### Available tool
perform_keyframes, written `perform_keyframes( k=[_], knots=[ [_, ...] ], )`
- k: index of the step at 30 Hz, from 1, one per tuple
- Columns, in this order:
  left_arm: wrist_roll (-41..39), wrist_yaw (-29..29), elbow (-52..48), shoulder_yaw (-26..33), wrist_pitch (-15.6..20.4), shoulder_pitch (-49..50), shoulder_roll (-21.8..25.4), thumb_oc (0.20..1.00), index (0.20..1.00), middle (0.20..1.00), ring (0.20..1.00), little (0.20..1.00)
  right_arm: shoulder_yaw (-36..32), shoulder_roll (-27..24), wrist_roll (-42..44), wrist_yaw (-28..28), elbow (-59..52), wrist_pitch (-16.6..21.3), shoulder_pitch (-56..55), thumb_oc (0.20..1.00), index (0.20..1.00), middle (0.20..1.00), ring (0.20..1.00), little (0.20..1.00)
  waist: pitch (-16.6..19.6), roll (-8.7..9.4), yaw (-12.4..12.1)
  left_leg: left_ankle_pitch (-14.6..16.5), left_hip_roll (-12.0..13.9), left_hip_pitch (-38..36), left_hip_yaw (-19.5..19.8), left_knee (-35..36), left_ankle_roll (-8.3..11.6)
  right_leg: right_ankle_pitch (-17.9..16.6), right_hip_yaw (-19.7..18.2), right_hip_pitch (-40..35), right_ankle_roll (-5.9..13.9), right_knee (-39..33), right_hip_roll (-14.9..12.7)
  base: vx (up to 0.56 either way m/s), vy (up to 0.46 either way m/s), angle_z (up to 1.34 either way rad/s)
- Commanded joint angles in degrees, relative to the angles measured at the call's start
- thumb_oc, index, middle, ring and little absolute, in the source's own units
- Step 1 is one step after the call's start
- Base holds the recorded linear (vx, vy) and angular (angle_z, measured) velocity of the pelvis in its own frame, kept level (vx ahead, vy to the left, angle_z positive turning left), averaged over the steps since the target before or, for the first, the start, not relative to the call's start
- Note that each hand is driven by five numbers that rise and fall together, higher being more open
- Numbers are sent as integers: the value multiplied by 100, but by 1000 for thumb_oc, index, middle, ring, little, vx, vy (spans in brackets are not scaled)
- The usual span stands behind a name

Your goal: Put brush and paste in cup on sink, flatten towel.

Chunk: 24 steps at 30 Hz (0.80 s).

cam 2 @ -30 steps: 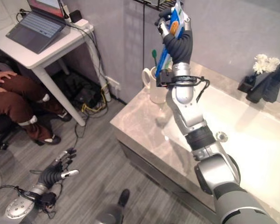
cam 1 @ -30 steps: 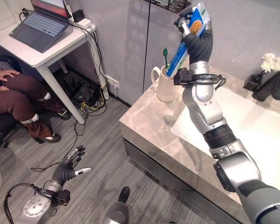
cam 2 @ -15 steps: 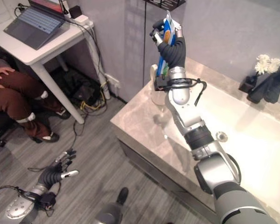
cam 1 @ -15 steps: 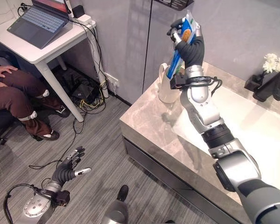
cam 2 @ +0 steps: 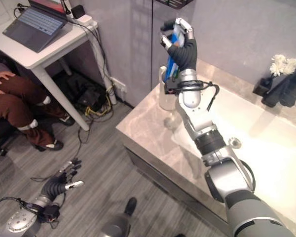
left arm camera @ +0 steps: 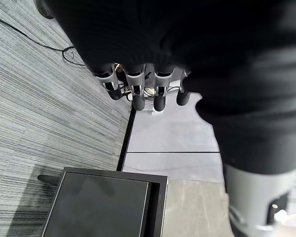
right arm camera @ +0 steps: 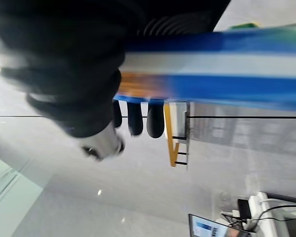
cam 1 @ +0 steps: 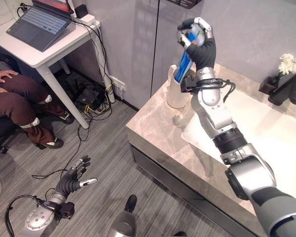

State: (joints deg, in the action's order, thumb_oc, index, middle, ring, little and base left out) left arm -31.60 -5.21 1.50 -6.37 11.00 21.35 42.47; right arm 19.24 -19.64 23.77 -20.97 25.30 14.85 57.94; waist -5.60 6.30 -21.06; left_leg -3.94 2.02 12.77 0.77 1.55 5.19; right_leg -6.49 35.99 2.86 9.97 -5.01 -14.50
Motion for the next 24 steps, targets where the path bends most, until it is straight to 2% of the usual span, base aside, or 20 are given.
perform_keyframes(
  k=[1,7,13,16,17,18,19,20,22,23,24],
  knots=[
    [-87,19,-41,-182,226,36,254,1000,1000,1000,1000,1000,117,-339,-75,10,-155,265,602,1000,1000,1000,1000,1000,185,33,-79,-172,-213,17,258,345,-134,-485,-98,-547,375,9,-308,0,0,0],
    [-39,36,60,-246,204,-65,140,1000,1000,1000,1000,1000,-2,-364,-264,-66,-734,284,418,1000,1000,1000,1000,1000,207,-12,-10,-159,-175,-39,217,345,-116,-462,-126,-583,363,23,-294,0,0,0],
    [110,115,265,-415,175,-239,-44,1000,1000,1000,1000,1000,-443,-406,-1058,-395,-1969,295,-13,1000,1000,1000,1000,1000,307,-82,185,-80,-66,-242,-16,345,-105,-396,-333,-613,339,21,-283,-5,-13,-11],
    [131,147,309,-285,170,-158,-259,1000,1000,1000,1000,1000,-906,-747,-1863,-625,-2738,212,-531,1000,1000,1000,1000,1000,398,-123,454,-40,45,-420,-274,345,-99,-312,-583,-593,307,11,-269,-5,7,-41],
    [187,136,302,-212,182,-105,-302,1000,1000,1000,1000,1000,-1038,-1039,-2232,-642,-3037,146,-820,1000,1000,1000,1000,1000,417,-132,545,-27,70,-461,-331,345,-95,-289,-637,-591,308,6,-259,-7,29,-71],
    [412,182,271,-38,189,22,-510,1000,1000,1000,1000,1000,-1893,-1255,-2558,-808,-3761,190,-1948,1000,1000,1000,1000,1000,460,-187,754,-7,109,-543,-439,345,-109,-274,-717,-583,315,1,-258,-7,28,-58],
    [412,183,269,-44,189,26,-500,1000,1000,1000,1000,1000,-1909,-1250,-2559,-803,-3783,181,-1973,1000,1000,1000,1000,1000,471,-178,747,-11,106,-537,-440,345,-111,-276,-718,-578,315,1,-260,23,24,-44],
    [637,251,248,115,184,133,-791,1000,1000,1000,1000,1000,-2860,-1133,-2751,-980,-4297,307,-3236,1000,1000,1000,1000,1000,477,-260,1034,70,179,-656,-548,345,-101,-179,-817,-578,323,1,-230,31,6,-16],
    [912,267,189,289,220,282,-950,1000,1000,1000,1000,1000,-3943,-1142,-3178,-1204,-4536,324,-4308,1000,1000,1000,1000,1000,528,-295,1251,90,223,-714,-638,345,-107,-119,-928,-529,325,1,-202,11,8,-33],
    [922,268,181,262,222,292,-938,1000,1000,1000,1000,1000,-3970,-1131,-3193,-1213,-4567,328,-4366,1000,1000,1000,1000,1000,542,-292,1226,60,218,-702,-639,345,-116,-142,-925,-518,317,1,-207,-5,-10,-48],
    [1081,232,234,371,264,401,-1045,1000,1000,1000,1000,1000,-4632,-1160,-3392,-1396,-4564,343,-4998,1000,1000,1000,1000,1000,551,-320,1391,109,269,-759,-714,345,-97,-93,-1019,-497,331,1,-171,-24,-9,-47]
  ],
)
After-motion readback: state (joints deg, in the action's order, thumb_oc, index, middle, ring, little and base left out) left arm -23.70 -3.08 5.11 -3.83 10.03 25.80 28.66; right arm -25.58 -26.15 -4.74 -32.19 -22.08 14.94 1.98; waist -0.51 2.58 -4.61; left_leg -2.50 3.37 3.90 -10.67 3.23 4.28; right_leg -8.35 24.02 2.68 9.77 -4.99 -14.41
